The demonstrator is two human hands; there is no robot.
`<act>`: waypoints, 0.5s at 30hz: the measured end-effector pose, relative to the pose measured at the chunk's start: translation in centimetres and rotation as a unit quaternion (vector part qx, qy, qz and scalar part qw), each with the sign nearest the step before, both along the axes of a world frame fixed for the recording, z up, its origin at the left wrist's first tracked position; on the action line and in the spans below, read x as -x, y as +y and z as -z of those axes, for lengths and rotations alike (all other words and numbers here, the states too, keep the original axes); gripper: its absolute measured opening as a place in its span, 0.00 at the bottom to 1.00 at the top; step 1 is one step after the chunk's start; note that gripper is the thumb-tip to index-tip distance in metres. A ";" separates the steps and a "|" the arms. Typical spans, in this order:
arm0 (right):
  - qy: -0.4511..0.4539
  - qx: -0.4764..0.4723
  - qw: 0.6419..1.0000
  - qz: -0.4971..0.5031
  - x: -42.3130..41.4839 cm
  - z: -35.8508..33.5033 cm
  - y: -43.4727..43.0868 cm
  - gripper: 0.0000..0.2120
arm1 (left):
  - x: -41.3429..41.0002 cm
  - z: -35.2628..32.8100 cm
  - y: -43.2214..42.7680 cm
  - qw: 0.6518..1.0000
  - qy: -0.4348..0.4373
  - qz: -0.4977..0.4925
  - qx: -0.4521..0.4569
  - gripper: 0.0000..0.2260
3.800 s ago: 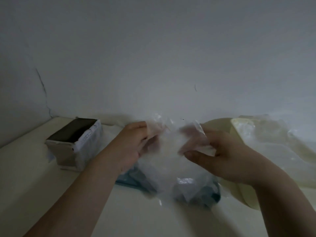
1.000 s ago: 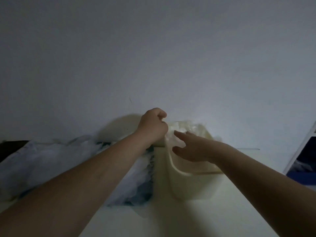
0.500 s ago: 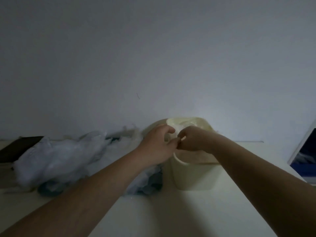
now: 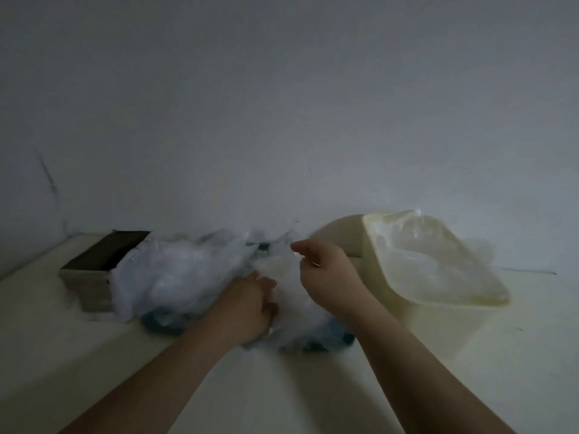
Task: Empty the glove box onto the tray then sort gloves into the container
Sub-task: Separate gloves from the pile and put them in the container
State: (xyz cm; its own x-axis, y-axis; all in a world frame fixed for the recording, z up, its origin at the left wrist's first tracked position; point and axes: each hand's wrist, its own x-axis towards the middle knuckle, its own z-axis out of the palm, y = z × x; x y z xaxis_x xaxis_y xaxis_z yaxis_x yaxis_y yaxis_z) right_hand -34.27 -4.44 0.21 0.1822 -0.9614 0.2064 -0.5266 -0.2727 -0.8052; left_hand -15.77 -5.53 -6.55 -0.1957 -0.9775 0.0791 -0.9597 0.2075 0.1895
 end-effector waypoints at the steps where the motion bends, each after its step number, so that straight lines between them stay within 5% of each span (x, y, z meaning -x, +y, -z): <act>1: -0.024 -0.015 0.999 0.013 -0.4 1.1 -0.6 0.22 | -0.3 0.4 0.0 1.000 0.019 0.010 0.007 0.19; 8: -0.129 -0.003 0.990 0.046 0.0 1.8 -2.3 0.20 | -0.8 -1.7 -0.6 0.967 0.232 0.015 0.109 0.08; 10: -0.084 0.023 0.996 -0.014 0.6 0.9 -2.5 0.20 | -0.9 -4.0 -0.4 0.946 0.316 -0.012 0.068 0.07; 12: -0.046 0.009 0.994 -0.097 1.1 -0.1 -2.2 0.34 | -1.0 -6.4 0.3 0.906 0.422 -0.016 -0.004 0.06; 15: -0.094 -0.029 0.988 -0.123 1.6 -1.3 -1.7 0.36 | -1.4 -8.6 1.8 0.845 0.517 0.025 -0.134 0.06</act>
